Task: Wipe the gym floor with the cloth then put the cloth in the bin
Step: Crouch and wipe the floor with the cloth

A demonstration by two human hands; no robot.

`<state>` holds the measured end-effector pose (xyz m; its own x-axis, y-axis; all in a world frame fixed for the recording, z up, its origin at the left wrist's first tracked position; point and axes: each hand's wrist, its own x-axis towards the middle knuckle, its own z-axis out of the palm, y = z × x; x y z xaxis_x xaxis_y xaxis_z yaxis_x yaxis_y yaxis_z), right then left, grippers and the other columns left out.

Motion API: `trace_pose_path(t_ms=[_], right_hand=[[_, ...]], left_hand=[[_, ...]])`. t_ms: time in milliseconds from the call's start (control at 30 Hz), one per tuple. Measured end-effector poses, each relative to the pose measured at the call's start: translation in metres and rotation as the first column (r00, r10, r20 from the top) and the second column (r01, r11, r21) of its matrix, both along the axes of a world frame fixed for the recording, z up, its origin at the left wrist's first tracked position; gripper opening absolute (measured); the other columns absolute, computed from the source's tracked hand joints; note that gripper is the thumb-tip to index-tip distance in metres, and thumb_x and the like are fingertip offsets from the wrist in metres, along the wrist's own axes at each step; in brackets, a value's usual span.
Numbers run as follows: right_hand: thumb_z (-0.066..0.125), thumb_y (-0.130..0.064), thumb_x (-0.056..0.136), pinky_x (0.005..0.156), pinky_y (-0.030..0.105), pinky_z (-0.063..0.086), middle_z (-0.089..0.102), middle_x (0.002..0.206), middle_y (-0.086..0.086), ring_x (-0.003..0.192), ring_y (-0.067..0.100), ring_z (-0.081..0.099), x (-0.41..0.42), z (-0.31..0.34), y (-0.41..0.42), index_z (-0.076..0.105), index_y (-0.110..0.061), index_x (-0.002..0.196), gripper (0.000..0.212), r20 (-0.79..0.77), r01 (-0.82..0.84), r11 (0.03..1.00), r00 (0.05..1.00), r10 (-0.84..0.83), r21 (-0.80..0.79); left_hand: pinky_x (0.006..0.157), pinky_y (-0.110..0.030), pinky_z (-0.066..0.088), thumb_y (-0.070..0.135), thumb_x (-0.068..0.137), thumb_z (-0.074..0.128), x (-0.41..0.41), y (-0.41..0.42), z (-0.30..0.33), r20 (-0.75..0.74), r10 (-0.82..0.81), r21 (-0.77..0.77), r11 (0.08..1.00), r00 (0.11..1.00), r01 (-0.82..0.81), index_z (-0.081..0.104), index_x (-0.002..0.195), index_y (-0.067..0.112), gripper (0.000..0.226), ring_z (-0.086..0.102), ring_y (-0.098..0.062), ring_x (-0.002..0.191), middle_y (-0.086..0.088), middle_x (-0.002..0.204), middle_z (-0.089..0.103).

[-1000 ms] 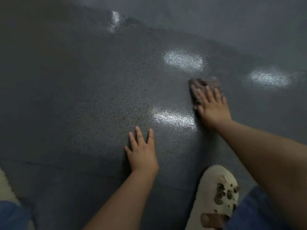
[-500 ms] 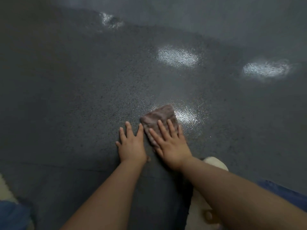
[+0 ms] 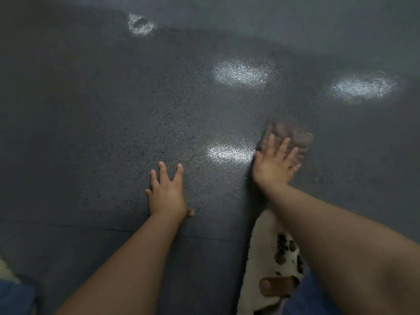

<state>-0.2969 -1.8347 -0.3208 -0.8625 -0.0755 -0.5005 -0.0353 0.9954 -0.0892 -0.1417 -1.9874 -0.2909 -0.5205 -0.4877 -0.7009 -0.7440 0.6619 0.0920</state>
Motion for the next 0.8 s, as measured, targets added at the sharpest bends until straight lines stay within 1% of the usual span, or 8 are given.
trace_pose_path(t_ms=[100,200,300,333,467,600,733,800], right_hand=[[0.024,-0.047,0.100,0.111,0.057,-0.011,-0.025,0.156,0.005,0.141,0.035,-0.024,0.044,0.003,-0.031,-0.012,-0.035,0.149,0.062,0.025,-0.321,0.946,0.946,0.322,-0.035],[0.025,-0.049,0.099,0.110,0.058,-0.011,-0.020,0.157,0.005,0.142,0.035,-0.022,0.068,0.007,-0.036,-0.006,-0.038,0.149,0.060,0.048,-0.674,0.734,0.733,0.678,-0.078],[0.025,-0.048,0.099,0.114,0.053,-0.004,-0.015,0.159,0.000,0.145,0.028,-0.016,0.045,0.008,-0.017,-0.002,-0.041,0.149,0.057,0.018,-0.809,0.585,0.585,0.811,-0.056],[0.025,-0.046,0.100,0.115,0.052,-0.002,-0.014,0.159,-0.002,0.145,0.026,-0.014,0.033,0.008,-0.006,-0.003,-0.041,0.149,0.057,0.022,-0.799,0.601,0.601,0.799,-0.032],[0.026,-0.049,0.099,0.115,0.056,0.001,-0.018,0.158,-0.003,0.145,0.026,-0.016,-0.009,0.024,0.036,-0.007,-0.041,0.148,0.060,0.126,-0.466,0.883,0.881,0.457,0.059],[0.040,-0.058,0.092,0.111,0.061,0.005,-0.011,0.159,-0.001,0.146,0.031,-0.008,-0.021,0.052,0.038,0.008,-0.039,0.150,0.069,0.235,-0.411,0.904,0.896,0.377,0.118],[0.048,-0.033,0.091,0.105,0.039,0.033,0.043,0.143,0.011,0.130,0.029,0.041,0.009,0.076,0.027,0.051,-0.025,0.133,0.043,0.171,-0.386,0.922,0.908,0.382,-0.009],[0.047,-0.025,0.090,0.099,0.034,0.039,0.052,0.134,0.012,0.123,0.030,0.048,0.028,0.092,0.024,0.057,-0.019,0.128,0.039,0.146,-0.402,0.913,0.902,0.407,-0.068]], left_hand=[[0.115,-0.051,0.016,0.042,0.066,0.082,0.002,-0.002,0.001,0.004,-0.035,-0.012,0.999,0.999,0.035,-0.007,0.150,0.032,0.123,-0.012,-0.033,0.145,-0.009,0.156,-0.021],[0.116,-0.048,0.020,0.049,0.068,0.079,0.004,-0.005,0.002,0.029,-0.095,-0.025,0.995,0.995,0.095,-0.010,0.150,0.032,0.122,-0.011,-0.034,0.145,-0.010,0.156,-0.022],[0.116,-0.045,0.019,0.048,0.075,0.074,0.000,-0.008,0.007,0.087,-0.123,0.004,0.992,0.988,0.124,-0.013,0.150,0.030,0.117,-0.010,-0.035,0.144,-0.012,0.155,-0.023],[0.116,-0.045,0.018,0.047,0.077,0.073,-0.003,-0.009,0.010,0.101,-0.131,0.028,0.991,0.986,0.129,-0.013,0.150,0.030,0.114,-0.009,-0.035,0.145,-0.011,0.155,-0.023],[0.116,-0.042,0.020,0.044,0.083,0.068,-0.006,-0.008,0.030,0.046,-0.205,0.055,0.978,0.978,0.203,-0.004,0.151,0.031,0.100,-0.002,-0.027,0.146,-0.004,0.158,-0.018],[0.116,-0.043,0.021,0.041,0.085,0.066,-0.011,0.013,0.055,0.004,-0.214,0.033,0.976,0.977,0.214,-0.001,0.152,0.030,0.095,-0.001,-0.026,0.147,-0.002,0.158,-0.016],[0.115,-0.044,0.022,0.041,0.085,0.067,-0.018,0.039,0.090,-0.038,-0.220,0.012,0.975,0.975,0.220,-0.002,0.152,0.030,0.096,0.000,-0.025,0.147,-0.002,0.159,-0.014],[0.115,-0.044,0.022,0.041,0.085,0.067,-0.019,0.052,0.109,-0.064,-0.232,-0.015,0.973,0.971,0.232,-0.002,0.152,0.030,0.097,0.001,-0.025,0.147,-0.001,0.159,-0.013]])
